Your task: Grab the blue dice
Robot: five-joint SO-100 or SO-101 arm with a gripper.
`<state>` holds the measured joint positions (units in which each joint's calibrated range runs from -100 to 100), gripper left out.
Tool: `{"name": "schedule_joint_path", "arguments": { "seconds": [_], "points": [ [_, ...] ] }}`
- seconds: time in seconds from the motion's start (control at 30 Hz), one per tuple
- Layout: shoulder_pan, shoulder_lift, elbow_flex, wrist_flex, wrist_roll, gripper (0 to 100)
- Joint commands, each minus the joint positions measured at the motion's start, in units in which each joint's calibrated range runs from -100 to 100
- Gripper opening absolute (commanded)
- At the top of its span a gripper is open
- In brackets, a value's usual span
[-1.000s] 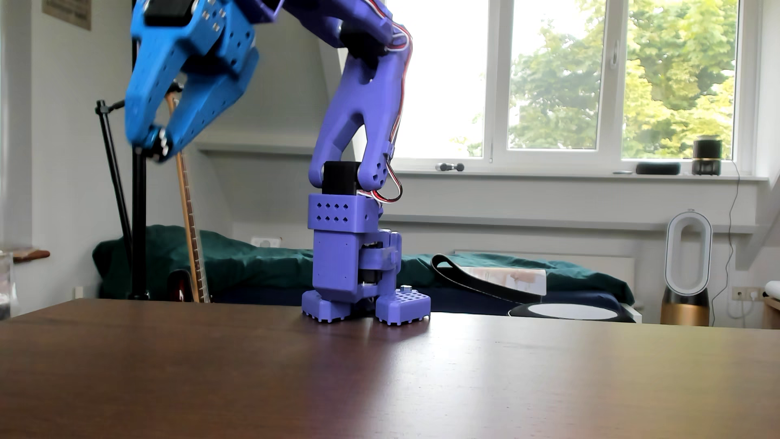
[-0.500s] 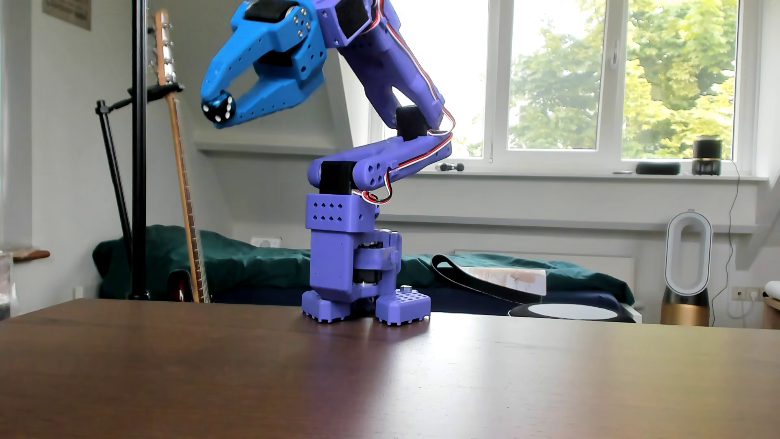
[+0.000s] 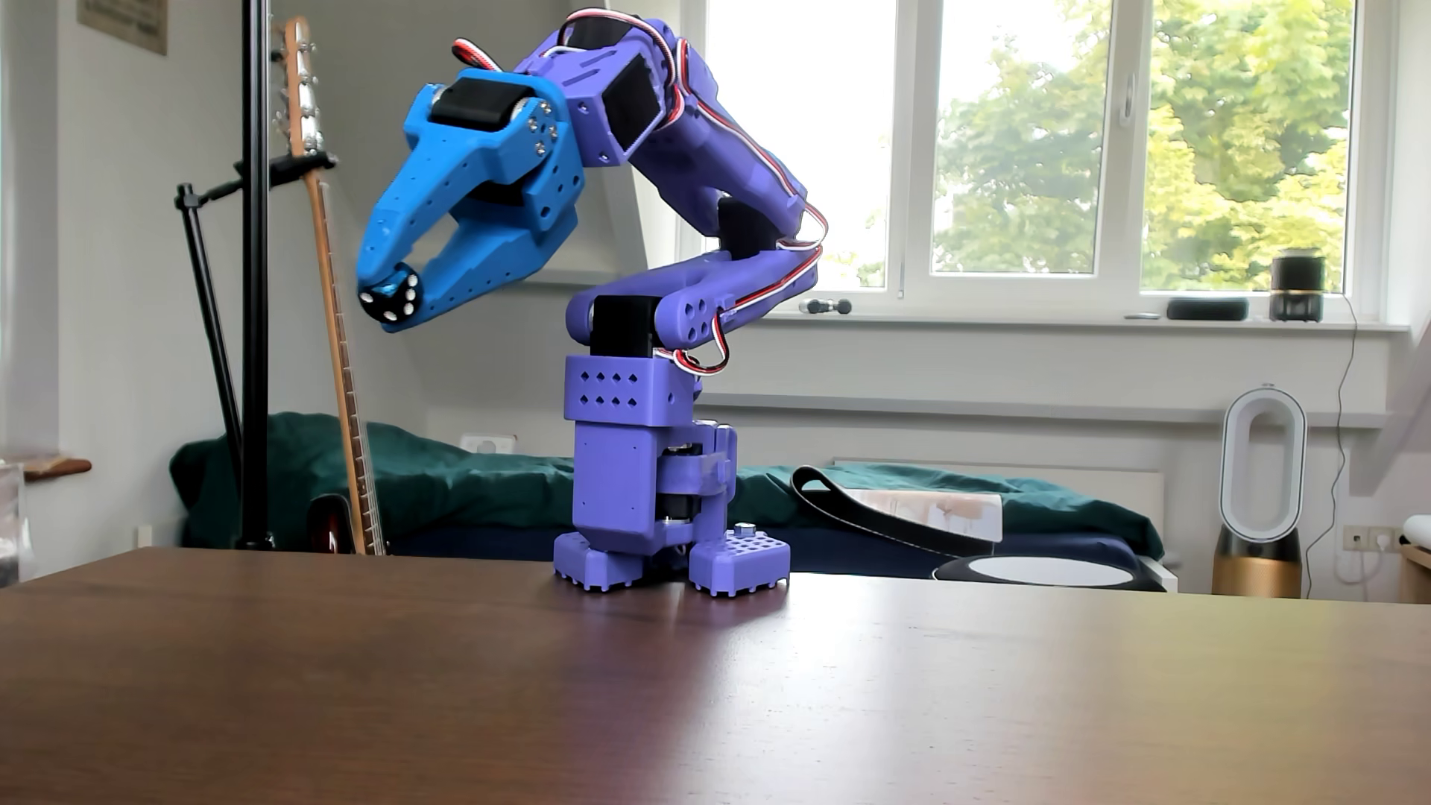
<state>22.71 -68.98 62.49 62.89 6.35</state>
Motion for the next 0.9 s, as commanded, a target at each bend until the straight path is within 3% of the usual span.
{"name": "schedule_joint_path", "arguments": {
  "seconds": [0.0,0.2,0.47,0.87],
  "points": [
    [-4.3,-0.6,-3.1,-0.7,0.3,2],
    [-4.7,-0.6,-3.3,-0.6,0.3,3],
    [-5.4,-0.6,-2.5,-0.6,1.8,24],
    [-5.2,-0.6,-2.0,-0.6,1.9,24]
  ]
}}
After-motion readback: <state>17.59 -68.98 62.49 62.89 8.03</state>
